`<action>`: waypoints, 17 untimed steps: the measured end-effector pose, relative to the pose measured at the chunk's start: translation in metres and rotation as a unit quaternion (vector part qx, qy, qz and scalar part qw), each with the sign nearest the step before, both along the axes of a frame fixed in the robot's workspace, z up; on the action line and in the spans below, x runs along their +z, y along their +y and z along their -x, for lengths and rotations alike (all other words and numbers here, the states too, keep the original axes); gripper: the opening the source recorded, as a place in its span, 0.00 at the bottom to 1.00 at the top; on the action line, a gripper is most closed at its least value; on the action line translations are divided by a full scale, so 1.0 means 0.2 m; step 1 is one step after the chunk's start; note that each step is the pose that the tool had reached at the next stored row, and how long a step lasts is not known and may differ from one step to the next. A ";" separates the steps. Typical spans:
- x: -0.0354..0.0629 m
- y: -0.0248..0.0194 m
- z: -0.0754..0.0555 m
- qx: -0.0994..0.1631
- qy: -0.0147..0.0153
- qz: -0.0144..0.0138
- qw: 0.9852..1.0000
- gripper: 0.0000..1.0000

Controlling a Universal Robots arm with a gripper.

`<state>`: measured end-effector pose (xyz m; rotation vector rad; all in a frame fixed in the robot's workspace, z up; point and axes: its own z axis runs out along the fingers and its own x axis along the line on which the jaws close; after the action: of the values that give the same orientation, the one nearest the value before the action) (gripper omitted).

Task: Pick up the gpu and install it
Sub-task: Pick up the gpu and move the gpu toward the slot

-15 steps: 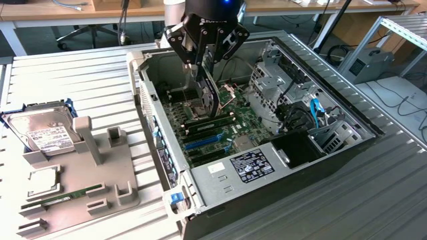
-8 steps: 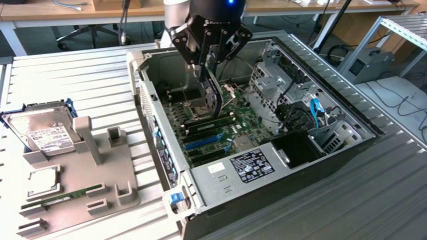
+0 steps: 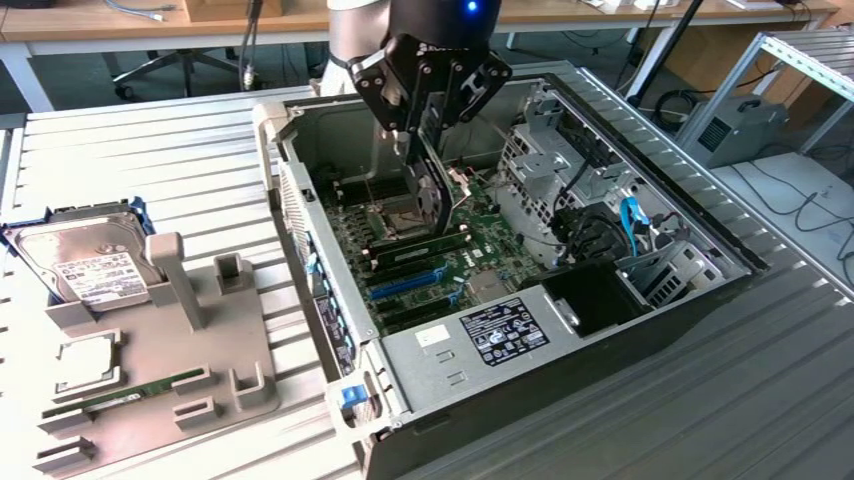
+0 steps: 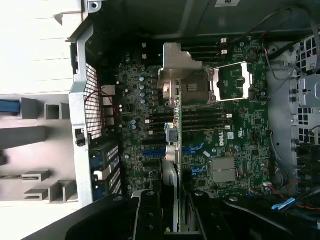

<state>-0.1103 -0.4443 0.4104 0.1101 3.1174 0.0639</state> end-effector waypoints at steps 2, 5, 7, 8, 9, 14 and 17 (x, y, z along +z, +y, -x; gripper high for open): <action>-0.004 0.000 -0.01 0.000 0.000 0.000 1.000 0.26; -0.009 0.000 -0.02 0.000 0.000 0.000 1.000 0.26; -0.013 0.000 -0.03 0.000 0.000 0.000 1.000 0.26; -0.014 0.000 -0.04 0.000 0.000 0.000 1.000 0.26; -0.016 0.000 -0.04 0.000 0.000 0.000 1.000 0.26; -0.023 0.000 -0.06 0.000 0.000 0.000 1.000 0.26; -0.028 0.000 -0.08 0.000 0.000 0.000 1.000 0.26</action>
<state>-0.0946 -0.4443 0.4048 0.1101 3.1175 0.0639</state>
